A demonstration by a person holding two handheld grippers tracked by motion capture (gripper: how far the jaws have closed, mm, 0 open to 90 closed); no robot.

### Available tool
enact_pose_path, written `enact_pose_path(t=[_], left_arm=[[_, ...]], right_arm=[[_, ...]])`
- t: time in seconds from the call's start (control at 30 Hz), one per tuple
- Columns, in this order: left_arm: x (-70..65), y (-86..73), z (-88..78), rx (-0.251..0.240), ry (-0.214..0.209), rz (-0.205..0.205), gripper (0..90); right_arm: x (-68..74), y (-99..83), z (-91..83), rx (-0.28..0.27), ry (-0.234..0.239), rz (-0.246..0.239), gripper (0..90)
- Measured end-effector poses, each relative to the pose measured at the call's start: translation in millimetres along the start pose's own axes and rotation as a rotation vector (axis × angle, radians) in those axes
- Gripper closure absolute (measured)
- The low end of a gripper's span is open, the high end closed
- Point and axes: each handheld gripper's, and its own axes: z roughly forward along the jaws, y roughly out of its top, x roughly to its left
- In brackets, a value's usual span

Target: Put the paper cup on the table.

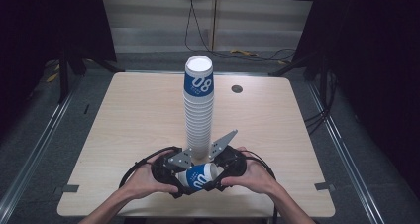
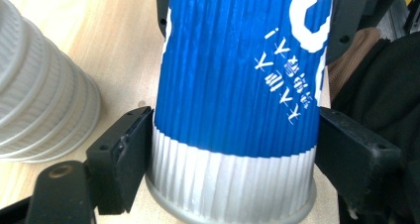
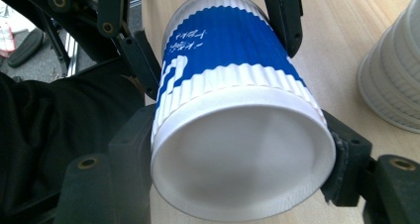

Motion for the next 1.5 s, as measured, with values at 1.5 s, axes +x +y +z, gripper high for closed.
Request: enact_pose_path(t=[1.5], left_arm=[[17.3, -36.9, -19.2, -0.375, 0.052, -0.252, 15.7]], right_arm=[[-14.1, -30.5, -17.3, -0.168, -0.147, 0.093, 28.5]])
